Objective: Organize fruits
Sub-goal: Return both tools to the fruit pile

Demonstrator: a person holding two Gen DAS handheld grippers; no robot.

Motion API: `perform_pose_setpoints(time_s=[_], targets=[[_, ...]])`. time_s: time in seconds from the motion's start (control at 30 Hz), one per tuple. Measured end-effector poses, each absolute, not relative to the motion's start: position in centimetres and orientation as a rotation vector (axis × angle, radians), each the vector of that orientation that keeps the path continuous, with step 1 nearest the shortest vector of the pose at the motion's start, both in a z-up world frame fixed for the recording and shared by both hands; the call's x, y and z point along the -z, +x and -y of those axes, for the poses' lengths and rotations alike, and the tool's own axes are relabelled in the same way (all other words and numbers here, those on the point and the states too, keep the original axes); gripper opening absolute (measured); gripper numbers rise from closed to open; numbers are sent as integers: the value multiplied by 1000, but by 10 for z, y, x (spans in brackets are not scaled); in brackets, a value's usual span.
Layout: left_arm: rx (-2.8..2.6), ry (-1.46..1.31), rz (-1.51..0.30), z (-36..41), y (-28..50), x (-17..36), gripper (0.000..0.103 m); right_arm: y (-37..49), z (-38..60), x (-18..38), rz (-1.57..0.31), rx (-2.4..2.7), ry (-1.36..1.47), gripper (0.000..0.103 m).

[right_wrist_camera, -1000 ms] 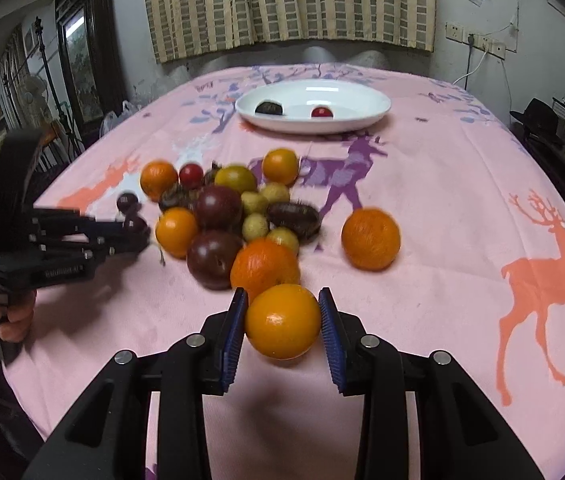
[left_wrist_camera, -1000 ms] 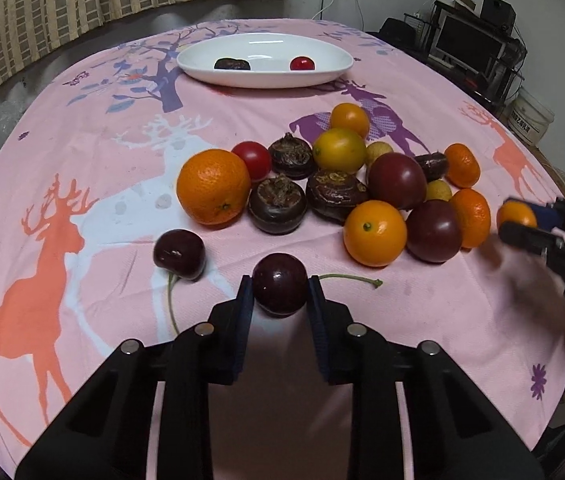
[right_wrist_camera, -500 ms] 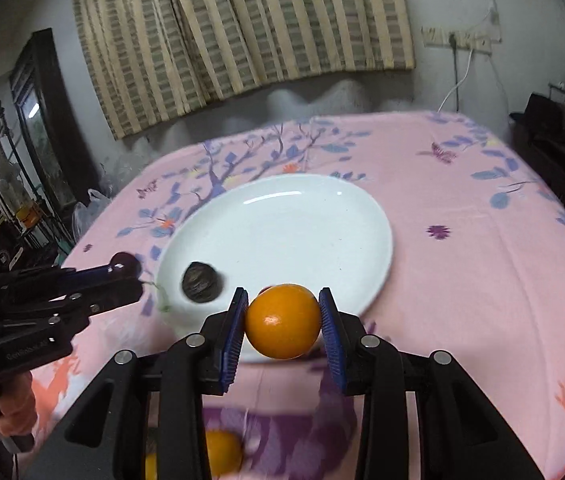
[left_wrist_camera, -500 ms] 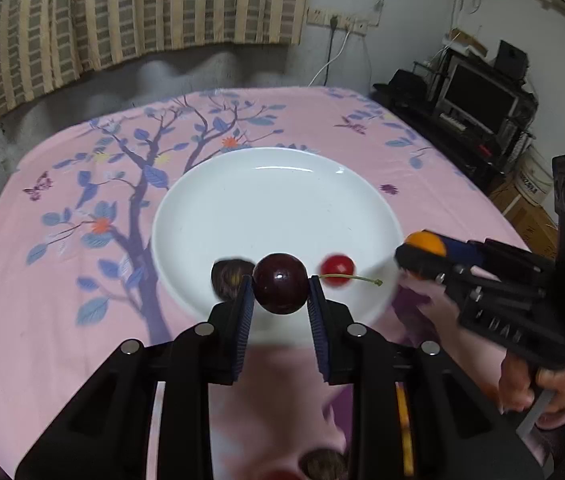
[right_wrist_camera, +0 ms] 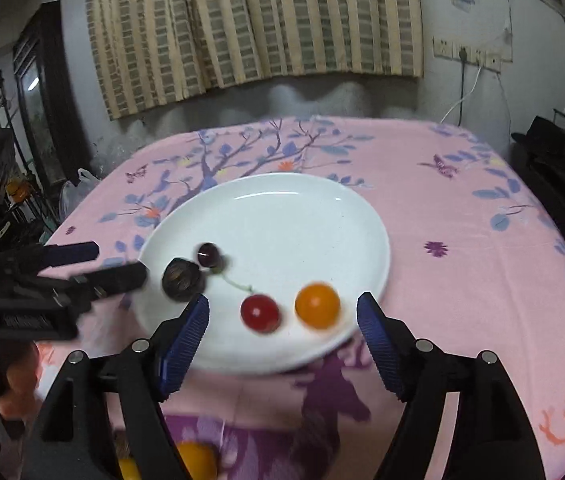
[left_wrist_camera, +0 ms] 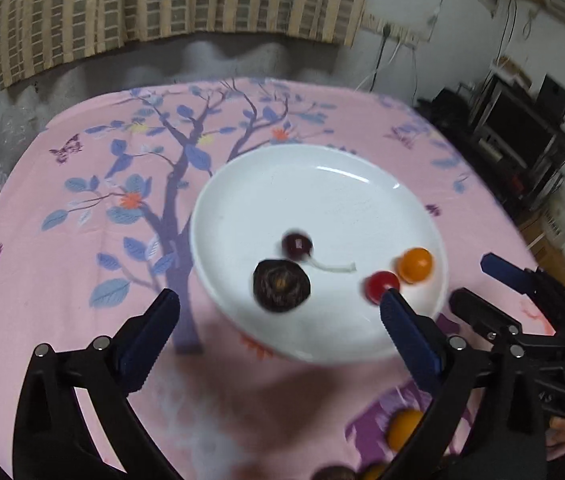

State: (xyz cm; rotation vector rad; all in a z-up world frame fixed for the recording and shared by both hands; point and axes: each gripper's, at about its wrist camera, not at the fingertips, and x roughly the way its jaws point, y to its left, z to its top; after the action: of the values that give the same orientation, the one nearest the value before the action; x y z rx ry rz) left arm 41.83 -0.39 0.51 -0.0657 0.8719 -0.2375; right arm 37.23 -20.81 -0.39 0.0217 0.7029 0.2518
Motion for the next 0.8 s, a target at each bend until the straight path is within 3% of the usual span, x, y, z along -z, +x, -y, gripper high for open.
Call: perform_pose_setpoints(time_s=[0.1, 0.4, 0.8], targets=[[218, -101, -822, -16, 373, -19, 99, 330, 220, -6, -662, -203, -10, 85], [202, -143, -763, -51, 255, 16, 99, 251, 250, 33, -717, -132, 15, 86], [164, -57, -774, -44, 234, 30, 99, 243, 256, 63, -857, -142, 64, 85]])
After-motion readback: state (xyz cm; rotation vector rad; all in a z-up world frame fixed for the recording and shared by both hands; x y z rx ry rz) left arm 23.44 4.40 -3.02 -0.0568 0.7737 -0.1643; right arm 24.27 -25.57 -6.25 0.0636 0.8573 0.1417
